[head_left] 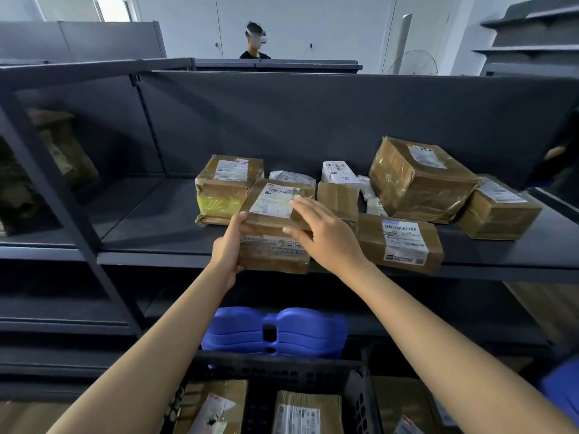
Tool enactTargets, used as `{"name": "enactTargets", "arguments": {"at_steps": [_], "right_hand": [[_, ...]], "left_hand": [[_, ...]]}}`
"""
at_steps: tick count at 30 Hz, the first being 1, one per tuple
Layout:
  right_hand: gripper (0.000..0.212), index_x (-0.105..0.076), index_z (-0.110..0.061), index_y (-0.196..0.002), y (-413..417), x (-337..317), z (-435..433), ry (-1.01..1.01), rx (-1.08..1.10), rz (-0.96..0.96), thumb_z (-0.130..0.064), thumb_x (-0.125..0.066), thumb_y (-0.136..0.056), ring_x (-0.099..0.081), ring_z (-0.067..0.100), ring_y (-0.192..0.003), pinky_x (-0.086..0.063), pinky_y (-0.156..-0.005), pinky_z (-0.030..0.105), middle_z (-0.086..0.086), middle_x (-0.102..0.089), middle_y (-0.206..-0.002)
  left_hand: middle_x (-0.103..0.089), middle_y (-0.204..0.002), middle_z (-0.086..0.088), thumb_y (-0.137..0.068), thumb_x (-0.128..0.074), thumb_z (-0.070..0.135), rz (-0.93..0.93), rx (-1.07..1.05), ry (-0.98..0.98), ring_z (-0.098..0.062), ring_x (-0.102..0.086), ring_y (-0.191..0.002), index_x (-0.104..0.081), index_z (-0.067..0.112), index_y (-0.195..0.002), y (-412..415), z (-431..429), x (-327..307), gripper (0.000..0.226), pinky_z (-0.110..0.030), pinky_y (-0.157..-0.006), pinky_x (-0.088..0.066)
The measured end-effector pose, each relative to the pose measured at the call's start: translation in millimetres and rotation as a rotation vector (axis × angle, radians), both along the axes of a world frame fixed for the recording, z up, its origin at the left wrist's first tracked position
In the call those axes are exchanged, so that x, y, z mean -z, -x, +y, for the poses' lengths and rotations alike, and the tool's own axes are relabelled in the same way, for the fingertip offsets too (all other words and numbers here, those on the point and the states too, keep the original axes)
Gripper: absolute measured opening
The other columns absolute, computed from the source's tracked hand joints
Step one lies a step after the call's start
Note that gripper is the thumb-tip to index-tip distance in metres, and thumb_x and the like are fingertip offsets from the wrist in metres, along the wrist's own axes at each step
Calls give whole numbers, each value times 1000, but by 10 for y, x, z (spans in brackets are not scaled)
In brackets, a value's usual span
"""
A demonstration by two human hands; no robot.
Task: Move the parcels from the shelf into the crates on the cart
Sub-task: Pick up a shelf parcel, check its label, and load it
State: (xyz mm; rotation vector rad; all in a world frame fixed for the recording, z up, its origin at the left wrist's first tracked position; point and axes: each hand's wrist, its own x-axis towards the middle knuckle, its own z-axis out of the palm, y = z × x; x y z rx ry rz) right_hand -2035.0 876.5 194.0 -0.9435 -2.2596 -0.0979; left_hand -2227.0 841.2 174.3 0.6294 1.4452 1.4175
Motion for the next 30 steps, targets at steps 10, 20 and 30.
{"name": "enactTargets", "arguments": {"at_steps": [10, 20, 30], "right_hand": [[80, -46, -30, -140, -201, 276, -763, 793, 75, 810, -78, -44, -76, -44, 2, -128, -35, -95, 12, -23, -53, -131], [78, -60, -50, -112, -285, 385, -1143, 1399, -154, 1069, -87, -64, -44, -66, 13, -104, -58, -83, 44, -12, -70, -113], [55, -58, -21, -127, -522, 658, -1486, 1339, -278, 1212, -45, -62, -77, -67, 19, -97, -57, -77, 35, 8, -69, -114]], "left_hand": [[-77, -90, 2, -63, -64, 64, -35, -111, -120, -19, -70, -86, -73, 26, -93, -214, -694, 59, 49, -39, -86, -51], [-76, -97, 8, -84, -57, 50, -34, -164, -269, -11, -69, -96, -73, 28, -98, -584, -1325, 267, 31, -29, -83, -48], [-67, -118, -6, -70, -50, 64, 25, 140, -325, -14, -62, -98, -62, 25, -121, -598, -1754, 295, 65, -34, -87, -49]]}}
